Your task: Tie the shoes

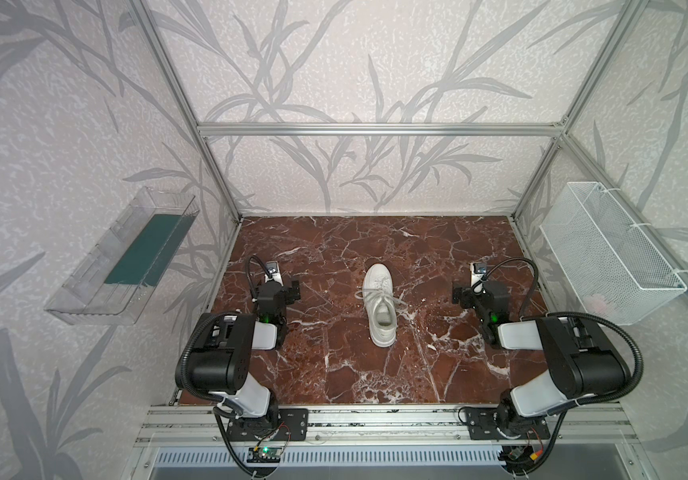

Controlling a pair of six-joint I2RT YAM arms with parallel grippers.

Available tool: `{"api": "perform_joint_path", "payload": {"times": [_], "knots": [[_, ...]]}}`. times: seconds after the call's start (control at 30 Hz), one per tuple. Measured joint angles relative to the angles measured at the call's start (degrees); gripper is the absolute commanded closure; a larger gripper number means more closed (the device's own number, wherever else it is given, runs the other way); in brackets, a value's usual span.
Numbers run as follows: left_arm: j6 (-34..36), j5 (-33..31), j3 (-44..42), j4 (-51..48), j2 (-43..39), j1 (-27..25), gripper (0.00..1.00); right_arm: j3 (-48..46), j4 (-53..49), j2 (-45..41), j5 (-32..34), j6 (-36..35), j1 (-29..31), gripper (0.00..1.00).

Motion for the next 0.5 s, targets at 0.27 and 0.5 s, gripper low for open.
{"api": "perform_joint_path", "payload": {"times": [0.27, 0.5], "knots": [[0.0, 0.2, 0.0, 0.0, 0.0, 0.0, 0.01, 0.0, -0.2, -0.1, -0.2, -0.1, 0.0, 0.01], [-0.1, 1.5, 0.0, -0.4, 0.0, 0.5, 0.01, 0.0, -0.2, -0.1, -0.2, -0.1, 0.0, 0.01]]}}
